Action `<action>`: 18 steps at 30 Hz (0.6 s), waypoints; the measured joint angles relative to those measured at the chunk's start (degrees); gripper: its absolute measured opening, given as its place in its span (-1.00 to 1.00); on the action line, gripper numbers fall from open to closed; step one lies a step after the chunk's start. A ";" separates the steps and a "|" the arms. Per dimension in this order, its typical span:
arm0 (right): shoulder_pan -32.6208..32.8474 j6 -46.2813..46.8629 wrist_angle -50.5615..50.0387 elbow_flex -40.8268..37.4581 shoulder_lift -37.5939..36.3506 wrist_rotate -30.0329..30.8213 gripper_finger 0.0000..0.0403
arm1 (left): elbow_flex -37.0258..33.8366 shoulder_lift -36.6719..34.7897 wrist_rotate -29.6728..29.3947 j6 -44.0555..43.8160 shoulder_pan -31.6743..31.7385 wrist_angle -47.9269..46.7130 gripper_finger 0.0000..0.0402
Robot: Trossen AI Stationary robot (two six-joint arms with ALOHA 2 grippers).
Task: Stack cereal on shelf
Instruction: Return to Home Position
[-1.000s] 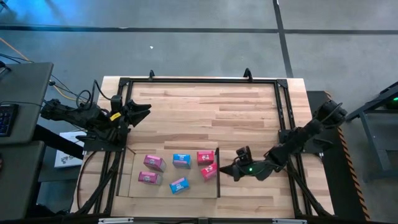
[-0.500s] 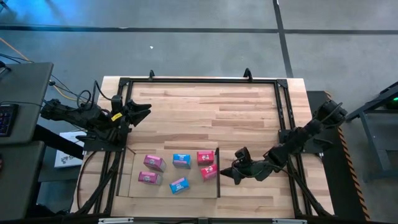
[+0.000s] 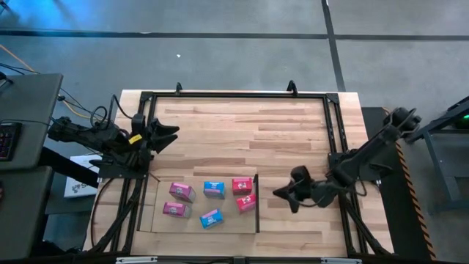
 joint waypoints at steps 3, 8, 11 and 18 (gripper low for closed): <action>-0.67 -6.62 1.15 0.00 -1.98 4.26 -1.00 | 0.00 -0.71 0.03 3.47 0.02 0.00 0.14; -3.19 -14.92 1.51 0.00 -4.40 4.65 -1.00 | 0.00 -3.91 0.18 8.23 0.02 -0.82 0.12; -4.77 -17.41 1.80 0.00 -5.46 4.49 -1.00 | 0.00 -7.09 0.84 9.78 0.02 -2.90 0.06; -7.61 -25.33 6.44 0.00 -6.38 5.38 -1.00 | 0.00 -13.44 0.90 12.75 0.02 -8.96 -0.31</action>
